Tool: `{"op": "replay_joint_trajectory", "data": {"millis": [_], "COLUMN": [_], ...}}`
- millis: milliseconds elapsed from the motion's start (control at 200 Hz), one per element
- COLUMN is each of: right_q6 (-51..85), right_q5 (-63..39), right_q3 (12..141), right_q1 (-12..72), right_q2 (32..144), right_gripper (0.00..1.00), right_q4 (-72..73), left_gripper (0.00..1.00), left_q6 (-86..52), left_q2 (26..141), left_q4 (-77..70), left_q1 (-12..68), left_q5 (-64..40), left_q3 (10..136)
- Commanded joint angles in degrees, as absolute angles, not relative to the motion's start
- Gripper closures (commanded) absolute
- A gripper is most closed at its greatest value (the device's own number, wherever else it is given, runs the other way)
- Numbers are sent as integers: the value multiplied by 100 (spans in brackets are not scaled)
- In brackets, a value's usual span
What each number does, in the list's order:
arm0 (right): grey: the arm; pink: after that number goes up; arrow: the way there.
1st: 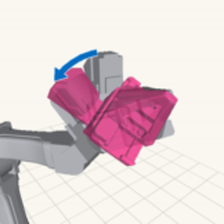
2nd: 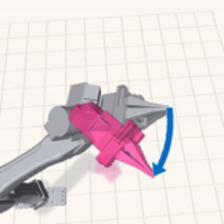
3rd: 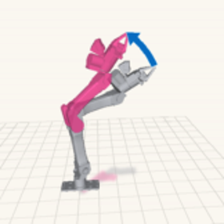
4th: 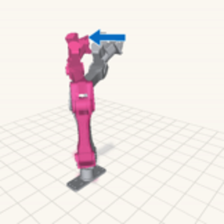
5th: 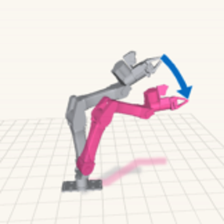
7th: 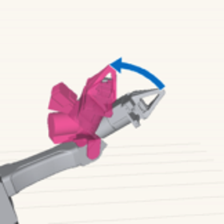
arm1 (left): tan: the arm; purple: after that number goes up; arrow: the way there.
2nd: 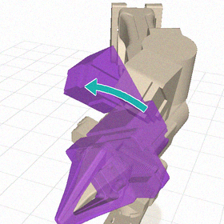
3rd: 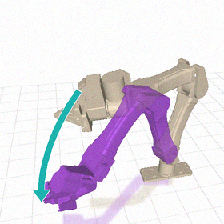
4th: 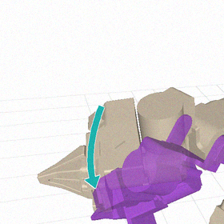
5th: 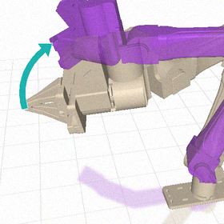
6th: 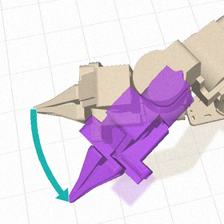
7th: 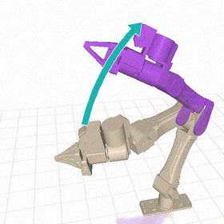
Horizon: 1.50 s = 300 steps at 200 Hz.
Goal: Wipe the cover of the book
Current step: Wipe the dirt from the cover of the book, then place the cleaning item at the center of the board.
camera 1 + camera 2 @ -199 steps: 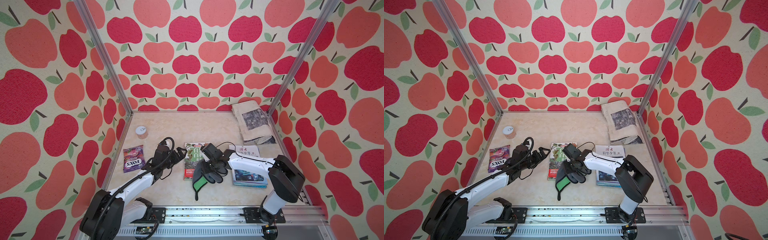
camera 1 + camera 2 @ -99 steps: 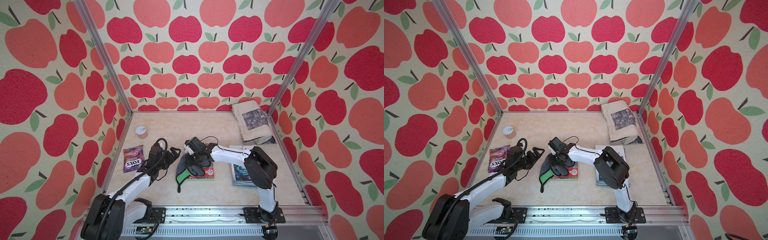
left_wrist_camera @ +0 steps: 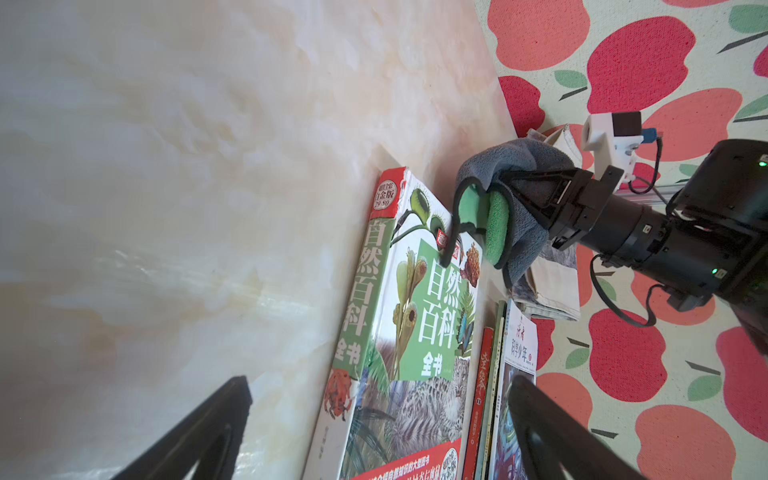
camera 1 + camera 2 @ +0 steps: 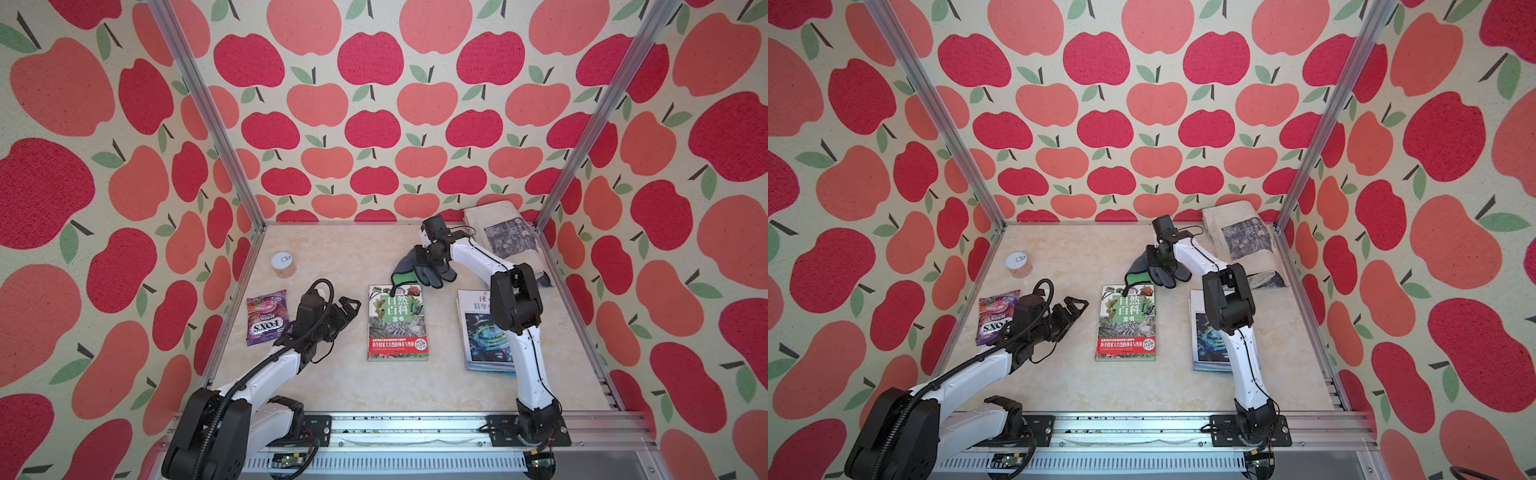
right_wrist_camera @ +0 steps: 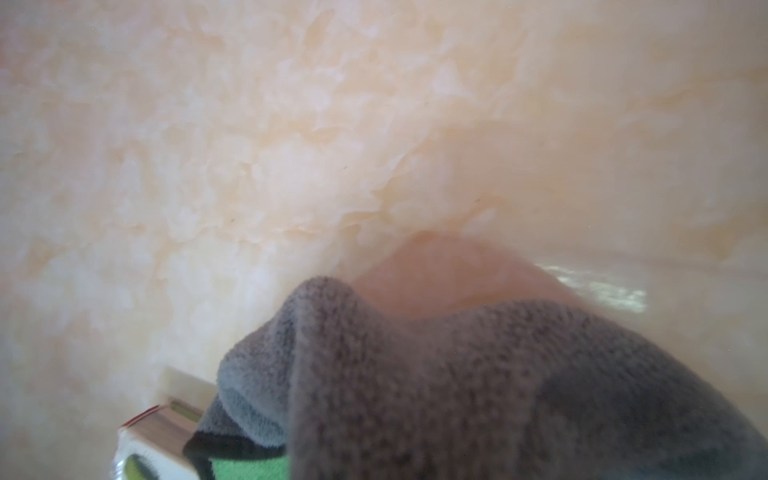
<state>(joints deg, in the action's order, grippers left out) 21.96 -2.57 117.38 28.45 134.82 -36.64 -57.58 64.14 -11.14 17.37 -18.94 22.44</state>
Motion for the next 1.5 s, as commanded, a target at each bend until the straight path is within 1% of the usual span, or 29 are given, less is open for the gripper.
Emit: {"op": "replay_joint_trajectory", "data": {"millis": [0, 40, 70, 105, 115, 125, 180, 240, 280, 340, 440, 500, 550, 631, 721, 796, 941, 1111, 1236, 1301, 1376, 1496], "right_q6": [1360, 1312, 1266, 1136, 1093, 1060, 913, 836, 865, 987, 1009, 1106, 1418, 2012, 2611, 2953, 3419, 3688, 3941, 3854, 3722, 3588], "right_q5": [819, 906, 916, 850, 850, 863, 1124, 1211, 889, 128, 59, -533, -1288, -2187, -2794, -3055, -3365, -3467, -3409, -3025, -2630, -2462], "right_q3": [12910, 13160, 13301, 13455, 13517, 13601, 13887, 13807, 13618, 13188, 12774, 12415, 11987, 11365, 10860, 10640, 10576, 10472, 10261, 10257, 10203, 10021], "right_q1": [2672, 2548, 2471, 2403, 2391, 2378, 2349, 2331, 2287, 2210, 2283, 2236, 2099, 1908, 1757, 1723, 1729, 1784, 1708, 1647, 1560, 1430], "right_q2": [13802, 13863, 13877, 13906, 13916, 13927, 13926, 13718, 13511, 13190, 12864, 12661, 12460, 12152, 11913, 11818, 11851, 11876, 11671, 11445, 11111, 10659], "right_gripper": [77, 60, 35, 7, 2, 1, 1, 1, 1, 1, 1, 1, 1, 1, 1, 1, 1, 1, 1, 1, 1, 1], "right_q4": [-5125, -5307, -5410, -5544, -5602, -5681, -6008, -6082, -6046, -5853, -5869, -5674, -5288, -4525, -3815, -3446, -3130, -2922, -2685, -2840, -2980, -3000], "left_gripper": [1, 1, 1, 1, 1, 1, 1, 1, 1, 1, 1, 1, 1, 1, 1, 1, 1, 1, 1, 1, 1, 1], "left_q6": [-5813, -5812, -5829, -5852, -5860, -5866, -5871, -5871, -5880, -5810, -5279, -4849, -4693, -4625, -4623, -4580, -4450, -4617, -4993, -5197, -5405, -5301], "left_q2": [6554, 6656, 6726, 6810, 6840, 6867, 7011, 7171, 7266, 7393, 7515, 7726, 8060, 8776, 9726, 10525, 11776, 12767, 13513, 13765, 13898, 13966], "left_q4": [-1249, -1289, -1330, -1404, -1425, -1444, -1523, -1622, -1685, -1781, -1402, -977, -875, -1061, -1323, -1435, -1194, -843, -73, 230, 313, 651], "left_q1": [1898, 1969, 2008, 2049, 2059, 2070, 2129, 2190, 2242, 2354, 2749, 2947, 2972, 2966, 3013, 3077, 3218, 3389, 3302, 3185, 3052, 2919], "left_q5": [-2021, -2013, -2013, -2021, -2021, -2021, -2047, -2099, -2109, -2122, -1817, -1642, -1738, -2002, -2214, -2291, -2551, -2360, -2008, -1783, -1638, -1509], "left_q3": [2363, 2391, 2400, 2403, 2405, 2405, 2416, 2460, 2498, 2613, 3208, 3810, 4289, 4951, 5785, 6532, 8214, 9713, 10828, 11114, 11169, 11275]}}
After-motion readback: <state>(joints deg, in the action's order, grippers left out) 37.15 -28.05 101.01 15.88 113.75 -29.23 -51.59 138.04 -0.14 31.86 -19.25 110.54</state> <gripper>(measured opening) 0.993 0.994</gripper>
